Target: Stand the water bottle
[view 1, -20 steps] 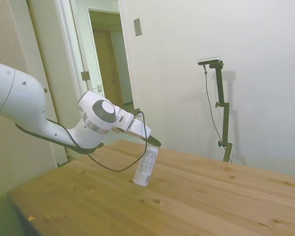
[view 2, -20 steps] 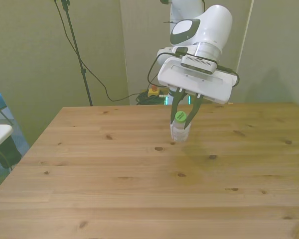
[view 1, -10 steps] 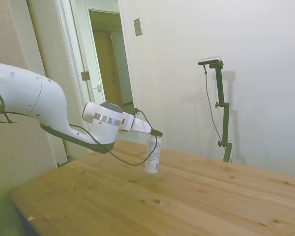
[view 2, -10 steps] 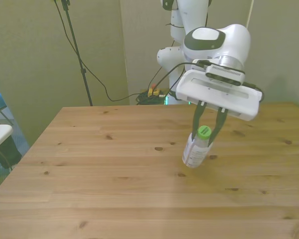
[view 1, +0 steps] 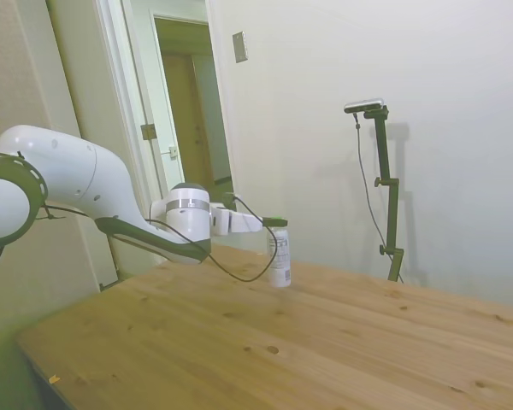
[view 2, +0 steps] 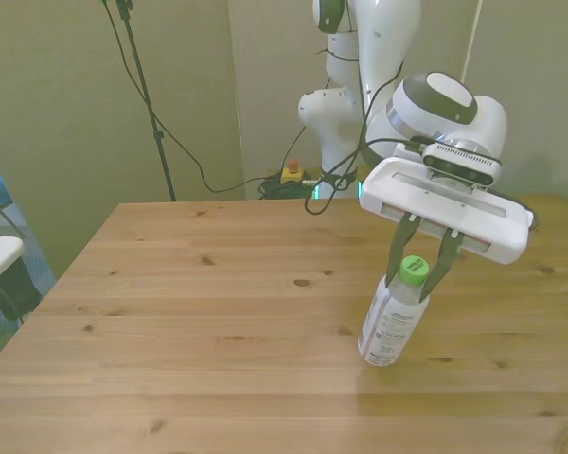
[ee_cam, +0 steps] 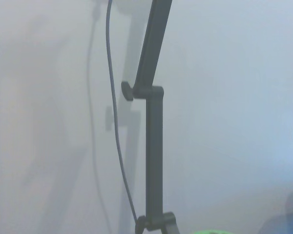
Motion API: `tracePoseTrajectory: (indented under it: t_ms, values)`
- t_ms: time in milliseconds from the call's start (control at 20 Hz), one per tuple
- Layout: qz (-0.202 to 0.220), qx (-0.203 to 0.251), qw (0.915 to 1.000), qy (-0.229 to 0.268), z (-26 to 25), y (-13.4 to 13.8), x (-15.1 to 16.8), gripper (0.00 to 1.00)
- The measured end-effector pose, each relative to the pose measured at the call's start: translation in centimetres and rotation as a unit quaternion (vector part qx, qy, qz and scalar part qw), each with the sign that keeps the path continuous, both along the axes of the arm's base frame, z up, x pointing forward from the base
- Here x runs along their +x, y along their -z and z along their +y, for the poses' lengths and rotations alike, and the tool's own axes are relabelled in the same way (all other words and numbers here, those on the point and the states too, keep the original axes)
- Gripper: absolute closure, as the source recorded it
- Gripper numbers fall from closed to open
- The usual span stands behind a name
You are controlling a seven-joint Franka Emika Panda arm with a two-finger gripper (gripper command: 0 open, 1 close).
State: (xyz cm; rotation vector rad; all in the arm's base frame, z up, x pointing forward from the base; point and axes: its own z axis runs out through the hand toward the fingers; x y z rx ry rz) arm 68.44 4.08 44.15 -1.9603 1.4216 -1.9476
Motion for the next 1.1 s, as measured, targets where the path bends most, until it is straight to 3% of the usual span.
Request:
tracePoseTrajectory:
  t_ms: [500,550,1100]
  values:
    - [0.018,0.001,0.9998,0.012,-1.8,3.5,1.8,1.0]
    - [0.02,0.001,0.9997,0.013,-1.8,3.7,1.8,0.0]
    - [0.022,0.003,0.9997,0.012,-1.8,4.0,1.8,0.0]
